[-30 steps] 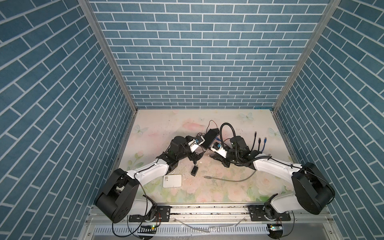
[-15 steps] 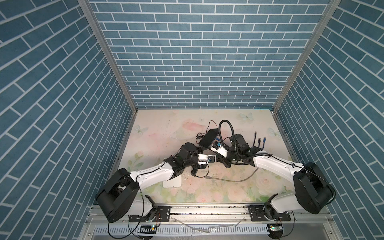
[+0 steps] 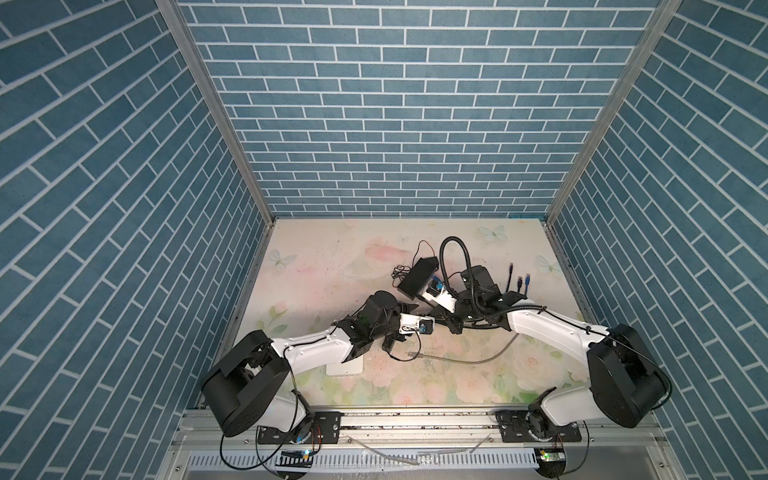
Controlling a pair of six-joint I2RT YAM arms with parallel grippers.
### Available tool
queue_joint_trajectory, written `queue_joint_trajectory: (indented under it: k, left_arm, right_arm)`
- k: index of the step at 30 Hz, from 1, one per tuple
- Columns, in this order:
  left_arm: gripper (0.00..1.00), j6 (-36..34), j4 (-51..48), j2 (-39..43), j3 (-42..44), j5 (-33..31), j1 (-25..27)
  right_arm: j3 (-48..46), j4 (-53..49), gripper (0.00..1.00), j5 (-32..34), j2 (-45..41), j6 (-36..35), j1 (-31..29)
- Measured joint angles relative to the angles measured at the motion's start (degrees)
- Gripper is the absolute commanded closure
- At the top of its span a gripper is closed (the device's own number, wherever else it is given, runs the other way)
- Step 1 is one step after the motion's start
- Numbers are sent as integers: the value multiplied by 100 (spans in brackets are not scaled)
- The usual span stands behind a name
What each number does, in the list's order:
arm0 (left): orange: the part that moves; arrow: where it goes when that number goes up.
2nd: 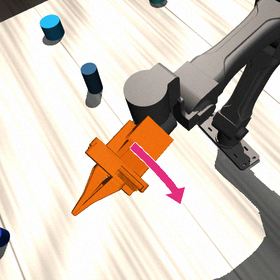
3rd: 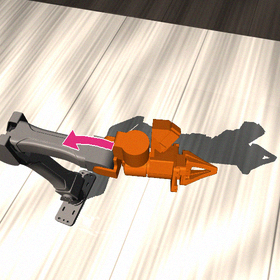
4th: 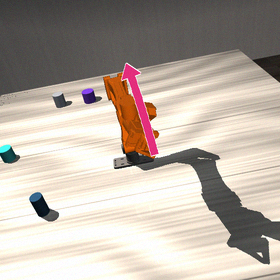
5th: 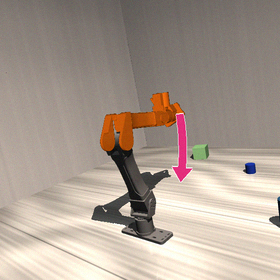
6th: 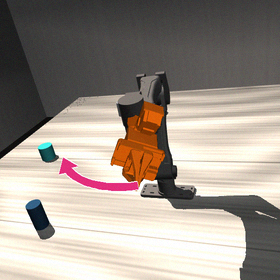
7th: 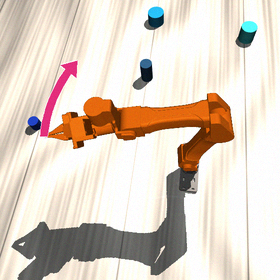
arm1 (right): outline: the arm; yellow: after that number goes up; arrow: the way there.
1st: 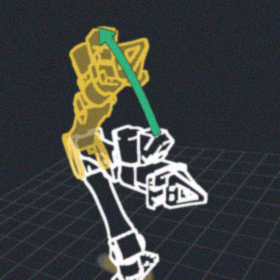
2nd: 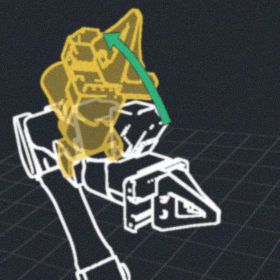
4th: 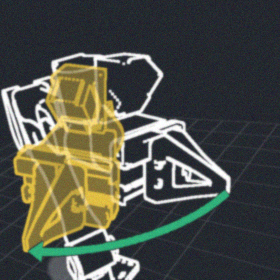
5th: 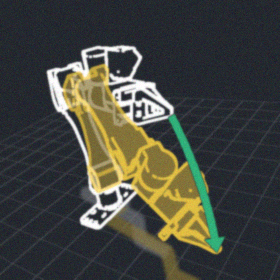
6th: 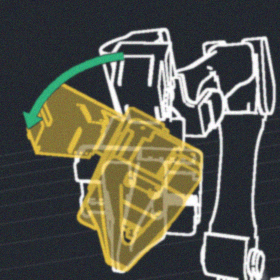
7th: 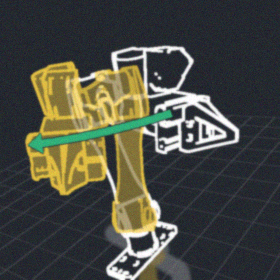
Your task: Insert the plug into the switch port
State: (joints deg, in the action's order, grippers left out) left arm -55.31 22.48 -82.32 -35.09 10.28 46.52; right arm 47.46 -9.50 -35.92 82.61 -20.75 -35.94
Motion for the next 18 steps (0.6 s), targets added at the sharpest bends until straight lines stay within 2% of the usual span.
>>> queue_joint_trajectory:
  k: [18]
  left_arm:
    - [80,50,273,-48,107,160,26]
  right_arm:
    - [0,13,100,-136,-2,149,46]
